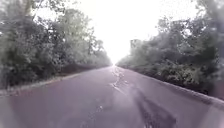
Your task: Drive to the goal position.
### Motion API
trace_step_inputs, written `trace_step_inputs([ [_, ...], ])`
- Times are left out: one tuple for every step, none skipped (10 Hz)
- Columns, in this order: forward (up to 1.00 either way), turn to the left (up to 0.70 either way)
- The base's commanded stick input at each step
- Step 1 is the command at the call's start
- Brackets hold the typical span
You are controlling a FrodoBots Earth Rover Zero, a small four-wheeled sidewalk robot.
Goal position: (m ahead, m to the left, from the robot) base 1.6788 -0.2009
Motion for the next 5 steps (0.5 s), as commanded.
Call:
trace_step_inputs([
  [1.00, 0.00],
  [1.00, 0.00],
  [1.00, 0.00],
  [1.00, 0.00],
  [1.00, 0.00],
])
